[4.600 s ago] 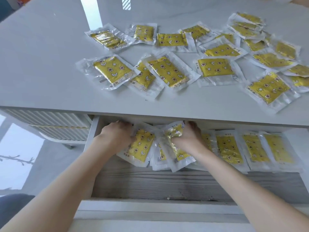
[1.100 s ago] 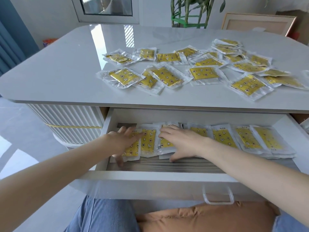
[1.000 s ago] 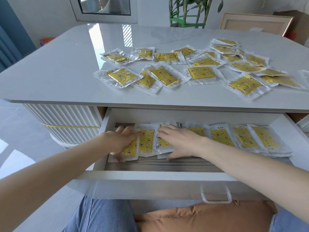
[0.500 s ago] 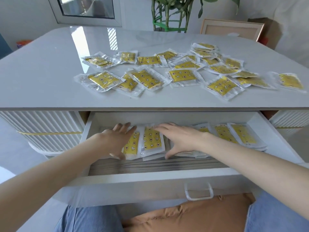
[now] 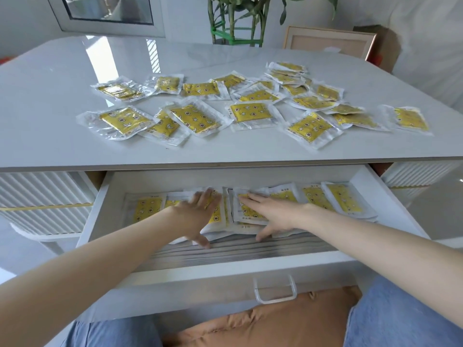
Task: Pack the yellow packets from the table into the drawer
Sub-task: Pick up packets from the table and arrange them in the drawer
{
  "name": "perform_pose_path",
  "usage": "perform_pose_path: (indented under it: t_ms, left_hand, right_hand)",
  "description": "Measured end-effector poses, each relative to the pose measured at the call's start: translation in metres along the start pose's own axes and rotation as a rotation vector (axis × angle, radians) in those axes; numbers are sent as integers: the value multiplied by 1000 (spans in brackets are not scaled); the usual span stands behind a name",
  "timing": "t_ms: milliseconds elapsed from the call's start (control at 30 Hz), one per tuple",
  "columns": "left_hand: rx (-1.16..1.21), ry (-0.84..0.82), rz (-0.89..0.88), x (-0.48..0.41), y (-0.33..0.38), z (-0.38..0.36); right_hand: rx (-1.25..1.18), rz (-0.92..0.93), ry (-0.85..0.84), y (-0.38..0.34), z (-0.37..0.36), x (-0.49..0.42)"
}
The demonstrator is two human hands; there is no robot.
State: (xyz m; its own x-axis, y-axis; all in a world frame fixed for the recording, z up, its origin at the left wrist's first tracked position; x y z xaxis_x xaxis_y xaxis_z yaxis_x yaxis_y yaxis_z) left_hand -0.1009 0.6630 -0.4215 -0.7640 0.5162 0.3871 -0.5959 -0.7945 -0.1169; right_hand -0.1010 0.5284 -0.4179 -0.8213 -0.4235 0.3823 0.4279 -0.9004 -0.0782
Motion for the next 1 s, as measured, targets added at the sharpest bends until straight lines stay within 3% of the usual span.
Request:
perform_pose_path:
  t_ms: [500, 733, 867, 1000]
  left_hand:
    - [164, -12, -16, 15, 3, 12]
    - [344, 251, 61, 50, -10, 70]
    - [617, 456, 78, 87, -28, 116]
    - [738, 679, 157, 120, -59, 156]
  right_hand:
    - [17, 0, 96, -10, 27, 14]
    - [-101, -79, 352, -17, 83, 50]
    - [-229, -113, 622, -21, 137, 74]
    - [-303, -123, 870, -34, 187, 89]
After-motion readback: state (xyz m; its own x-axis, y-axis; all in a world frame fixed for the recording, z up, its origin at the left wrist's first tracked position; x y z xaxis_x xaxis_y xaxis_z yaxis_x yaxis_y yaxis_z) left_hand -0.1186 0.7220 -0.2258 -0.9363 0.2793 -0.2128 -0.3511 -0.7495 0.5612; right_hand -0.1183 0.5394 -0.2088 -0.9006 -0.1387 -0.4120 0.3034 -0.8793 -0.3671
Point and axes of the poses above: each hand's wrist, its own x-axis away from the middle knuckle, its own z-axis out of the back of the hand, y = z × x, the point moved 9 cm from there along -x, towards the middle knuckle, and after that the axes turned 9 degrees about y, right-handed, at the moved point
